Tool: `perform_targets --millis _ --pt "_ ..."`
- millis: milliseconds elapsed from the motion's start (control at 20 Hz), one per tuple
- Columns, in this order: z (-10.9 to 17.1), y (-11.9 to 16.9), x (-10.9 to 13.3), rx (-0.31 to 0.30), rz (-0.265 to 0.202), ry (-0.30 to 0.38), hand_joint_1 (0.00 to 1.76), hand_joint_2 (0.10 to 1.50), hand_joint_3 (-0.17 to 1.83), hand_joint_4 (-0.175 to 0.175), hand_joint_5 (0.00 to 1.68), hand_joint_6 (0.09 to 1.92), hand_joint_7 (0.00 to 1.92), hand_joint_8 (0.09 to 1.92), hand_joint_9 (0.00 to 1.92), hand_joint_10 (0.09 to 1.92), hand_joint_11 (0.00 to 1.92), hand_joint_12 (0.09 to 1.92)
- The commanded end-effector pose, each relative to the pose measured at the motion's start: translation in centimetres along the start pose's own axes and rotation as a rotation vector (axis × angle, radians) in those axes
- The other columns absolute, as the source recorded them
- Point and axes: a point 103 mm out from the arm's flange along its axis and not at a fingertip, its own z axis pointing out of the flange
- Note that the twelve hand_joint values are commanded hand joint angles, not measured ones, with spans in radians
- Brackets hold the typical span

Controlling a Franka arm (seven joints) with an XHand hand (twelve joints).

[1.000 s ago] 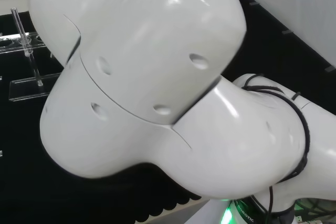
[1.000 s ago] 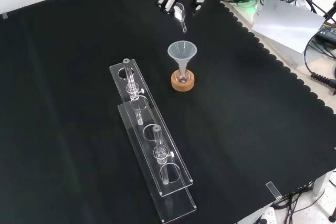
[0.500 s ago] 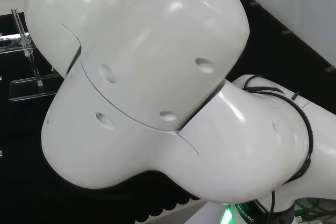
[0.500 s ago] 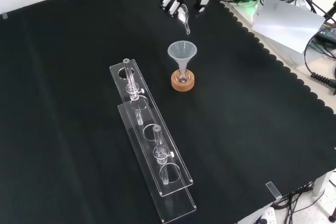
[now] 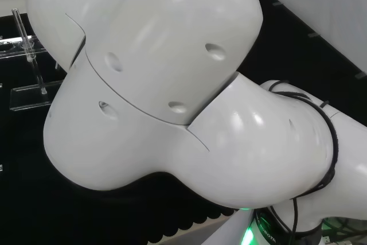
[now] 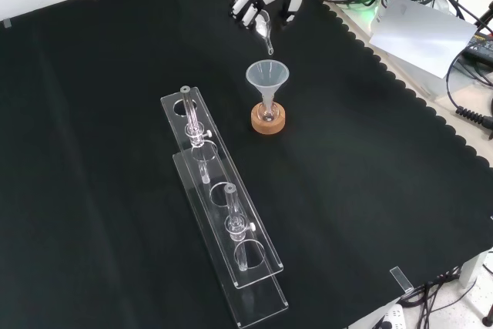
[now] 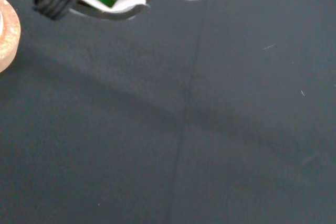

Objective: Pour all the NaCl from the weighing funnel into the round-bottom flask.

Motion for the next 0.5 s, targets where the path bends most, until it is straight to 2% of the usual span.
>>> perform_targets --millis 50,500 --pt "0.18 1.10 -0.12 0.007 -0.011 -0.028 1.08 0.65 0.85 0.175 1.10 1.07 0.74 0.64 1.06 0.40 0.77 1.14" --pt "-0.17 1.69 0.45 -0.007 -0.028 -0.083 1.08 0.65 0.86 0.175 1.10 1.07 0.73 0.64 1.06 0.40 0.77 1.14"
